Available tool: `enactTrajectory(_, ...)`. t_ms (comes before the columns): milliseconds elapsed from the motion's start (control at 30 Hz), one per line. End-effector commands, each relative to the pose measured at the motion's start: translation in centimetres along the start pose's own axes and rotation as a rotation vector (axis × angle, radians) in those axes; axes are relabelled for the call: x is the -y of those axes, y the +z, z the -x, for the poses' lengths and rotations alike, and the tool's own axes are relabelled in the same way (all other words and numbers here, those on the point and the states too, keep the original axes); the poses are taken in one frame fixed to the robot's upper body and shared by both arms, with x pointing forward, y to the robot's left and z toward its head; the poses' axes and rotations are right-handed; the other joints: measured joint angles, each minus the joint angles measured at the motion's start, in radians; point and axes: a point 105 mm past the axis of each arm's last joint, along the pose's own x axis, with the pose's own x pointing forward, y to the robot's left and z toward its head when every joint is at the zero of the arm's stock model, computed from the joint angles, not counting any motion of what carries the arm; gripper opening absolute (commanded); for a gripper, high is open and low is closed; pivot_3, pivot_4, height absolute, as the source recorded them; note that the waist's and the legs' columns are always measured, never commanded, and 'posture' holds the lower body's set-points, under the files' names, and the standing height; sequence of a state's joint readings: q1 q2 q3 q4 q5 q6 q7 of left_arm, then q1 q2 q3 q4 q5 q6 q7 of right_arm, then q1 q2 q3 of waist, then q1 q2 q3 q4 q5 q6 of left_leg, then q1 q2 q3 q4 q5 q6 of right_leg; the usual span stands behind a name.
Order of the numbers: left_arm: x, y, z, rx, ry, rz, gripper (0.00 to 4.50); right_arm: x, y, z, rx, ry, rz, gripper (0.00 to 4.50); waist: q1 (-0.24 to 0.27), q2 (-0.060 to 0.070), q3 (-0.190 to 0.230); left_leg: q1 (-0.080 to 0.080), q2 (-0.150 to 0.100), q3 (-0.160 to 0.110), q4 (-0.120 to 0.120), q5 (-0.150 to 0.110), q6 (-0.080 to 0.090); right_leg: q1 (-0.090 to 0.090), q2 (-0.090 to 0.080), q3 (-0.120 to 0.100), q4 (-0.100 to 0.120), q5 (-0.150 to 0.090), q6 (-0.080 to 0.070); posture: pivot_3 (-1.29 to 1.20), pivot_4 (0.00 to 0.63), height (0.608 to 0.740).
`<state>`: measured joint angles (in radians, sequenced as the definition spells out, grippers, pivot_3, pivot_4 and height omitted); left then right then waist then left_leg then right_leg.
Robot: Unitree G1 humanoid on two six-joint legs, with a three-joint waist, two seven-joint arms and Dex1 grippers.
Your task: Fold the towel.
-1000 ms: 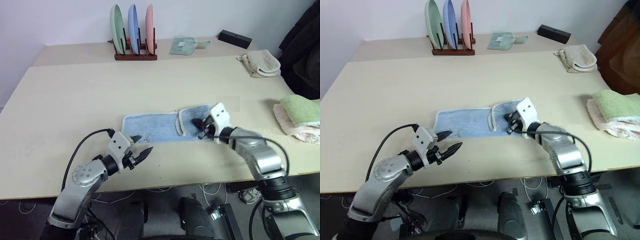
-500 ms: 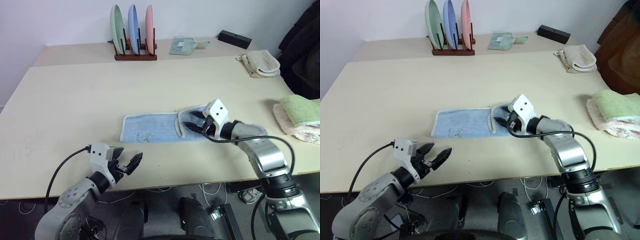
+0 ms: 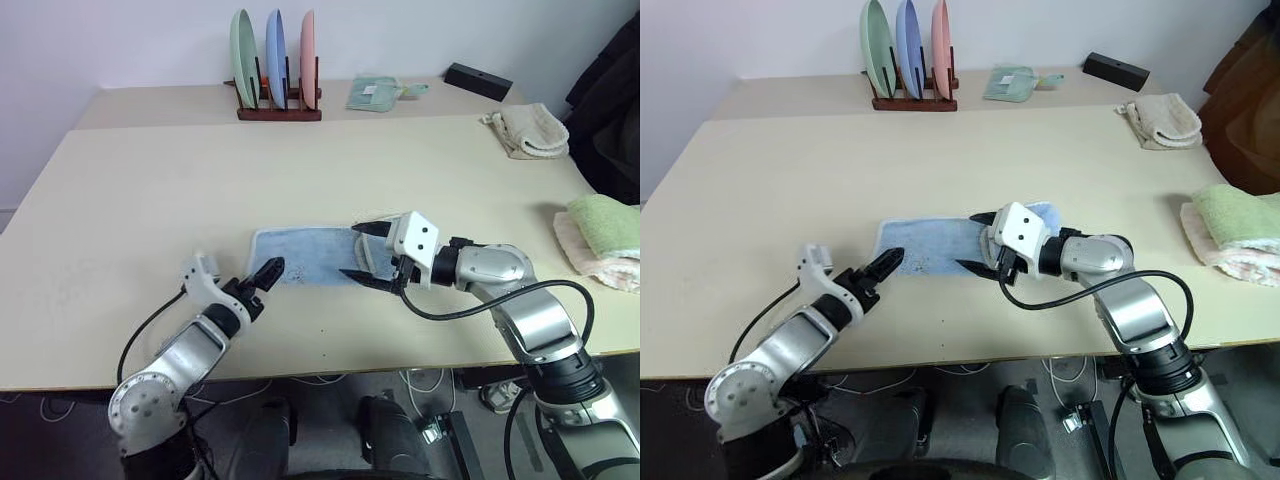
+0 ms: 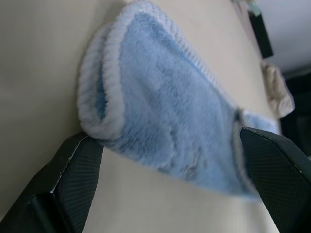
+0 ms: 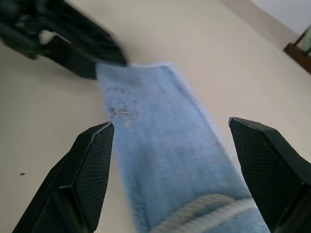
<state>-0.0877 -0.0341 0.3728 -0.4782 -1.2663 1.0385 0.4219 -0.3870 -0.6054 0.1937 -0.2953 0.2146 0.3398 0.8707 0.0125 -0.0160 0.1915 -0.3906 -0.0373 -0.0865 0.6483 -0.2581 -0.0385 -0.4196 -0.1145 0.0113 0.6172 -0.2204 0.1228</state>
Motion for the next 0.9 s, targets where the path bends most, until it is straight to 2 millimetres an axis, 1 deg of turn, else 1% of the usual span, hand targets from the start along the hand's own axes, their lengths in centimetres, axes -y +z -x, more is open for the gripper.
enactTrajectory(33,0.1,0.0,-0.6,0.003,0.026,0.009,3.15,-0.8,1.2,0.1,0.034,0.001,0.050,3.90,0.000,0.000,0.000,0.000,0.000,0.000,0.000,0.000,0.000,0.000,0.000,0.000,0.000,0.000,0.000,0.00,0.150,0.740)
enactTrajectory(100,-0.1,0.2,-0.8,0.018,0.042,0.042,2.21,-1.0,1.2,0.2,0.031,-0.001,0.048,3.90,0.000,0.000,0.000,0.000,0.000,0.000,0.000,0.000,0.000,0.000,0.000,0.000,-0.001,0.000,-0.001,0.00,0.150,0.740)
enactTrajectory(233,-0.4,0.3,-0.9,0.026,0.060,0.041,0.13,-1.5,0.8,0.5,0.008,-0.001,0.049,3.90,0.000,0.000,0.000,0.000,0.000,0.000,0.000,0.000,0.000,0.000,0.000,0.000,-0.001,-0.001,-0.002,0.00,0.150,0.740)
enactTrajectory(267,-0.5,0.5,-0.9,0.037,0.062,0.042,0.06,-1.7,0.6,0.6,0.002,0.000,0.051,3.90,0.000,0.000,0.000,0.000,0.000,0.000,0.000,0.000,0.000,0.000,0.000,0.000,-0.001,-0.001,-0.002,0.00,0.150,0.740)
enactTrajectory(300,-0.5,1.1,-0.8,0.070,0.058,0.041,0.06,-1.8,0.5,0.6,-0.003,0.001,0.052,3.90,0.000,0.000,0.000,0.000,0.000,0.000,0.000,0.000,0.000,0.000,0.000,0.000,-0.001,-0.001,-0.002,0.00,0.150,0.740)
enactTrajectory(367,-0.3,3.3,-0.1,0.169,0.038,0.004,0.06,-1.9,0.5,0.7,-0.008,0.000,0.055,3.90,0.000,0.000,0.000,0.000,0.000,0.001,0.000,0.000,0.000,0.000,0.000,0.000,-0.001,-0.001,-0.002,0.00,0.150,0.740)
enactTrajectory(467,-0.5,8.1,2.5,0.338,0.010,-0.124,0.06,-1.8,0.5,0.9,-0.015,-0.008,0.057,3.90,-0.006,0.000,0.000,0.000,0.001,0.001,-0.001,0.000,0.000,-0.001,0.001,0.000,-0.001,-0.001,-0.003,0.00,0.150,0.740)
enactTrajectory(533,-0.8,10.6,4.2,0.406,-0.001,-0.196,0.06,-1.6,0.5,1.0,-0.018,-0.011,0.057,3.90,-0.010,0.000,0.000,0.000,0.001,0.001,-0.002,0.000,0.000,-0.001,0.001,0.000,-0.001,0.000,-0.003,0.00,0.150,0.740)
enactTrajectory(567,-0.8,11.5,4.9,0.424,-0.008,-0.234,0.06,-1.6,0.4,1.0,-0.019,-0.012,0.056,3.90,-0.010,0.000,0.000,0.000,0.001,0.001,-0.002,0.000,0.000,-0.001,0.001,0.001,-0.001,0.000,-0.003,0.00,0.150,0.740)
enactTrajectory(633,-0.5,13.0,6.2,0.420,-0.029,-0.389,0.06,-1.3,0.2,1.0,-0.025,-0.016,0.055,3.90,-0.008,0.000,0.000,0.000,0.001,0.001,-0.002,0.000,0.000,-0.002,0.001,0.001,-0.001,0.000,-0.003,0.00,0.150,0.740)
enactTrajectory(700,0.3,13.2,6.4,0.375,-0.054,-0.514,0.06,-1.0,0.0,0.9,-0.033,-0.020,0.058,3.90,-0.002,0.000,0.000,-0.001,0.001,0.002,-0.002,0.000,0.000,-0.001,0.001,0.001,-0.002,0.000,-0.003,0.00,0.150,0.740)
enactTrajectory(733,1.1,12.9,6.2,0.340,-0.091,-0.578,0.06,-0.9,-0.1,0.8,-0.036,-0.022,0.060,3.90,0.001,0.000,0.000,-0.001,0.001,0.002,-0.001,0.000,0.000,-0.001,0.001,0.001,-0.002,0.000,-0.003,0.00,0.150,0.740)
enactTrajectory(767,2.0,12.2,5.9,0.300,-0.129,-0.649,0.06,-0.7,-0.2,0.7,-0.037,-0.024,0.060,3.90,0.002,-0.001,0.000,-0.001,0.000,0.001,-0.001,0.000,0.000,-0.001,0.001,0.001,-0.003,0.000,-0.003,0.00,0.150,0.740)
enactTrajectory(800,3.3,10.9,5.3,0.234,-0.191,-0.744,0.06,-0.5,-0.3,0.7,-0.040,-0.027,0.061,3.90,0.002,-0.001,0.000,-0.001,0.000,0.001,-0.001,0.000,-0.001,0.000,0.001,0.001,-0.003,0.000,-0.003,0.00,0.150,0.740)
enactTrajectory(833,4.0,9.9,4.9,0.188,-0.232,-0.806,0.06,-0.4,-0.4,0.7,-0.043,-0.029,0.061,3.90,0.002,-0.001,0.000,-0.001,0.000,0.001,-0.001,0.000,-0.001,0.001,0.001,0.001,-0.003,0.000,-0.004,0.00,0.150,0.740)
enactTrajectory(900,4.7,8.6,4.4,0.133,-0.284,-0.875,0.06,-0.3,-0.5,0.6,-0.046,-0.030,0.063,3.90,-0.002,-0.001,0.000,-0.001,-0.001,0.001,-0.001,0.000,-0.001,0.001,0.000,0.001,-0.004,0.000,-0.004,0.00,0.150,0.740)
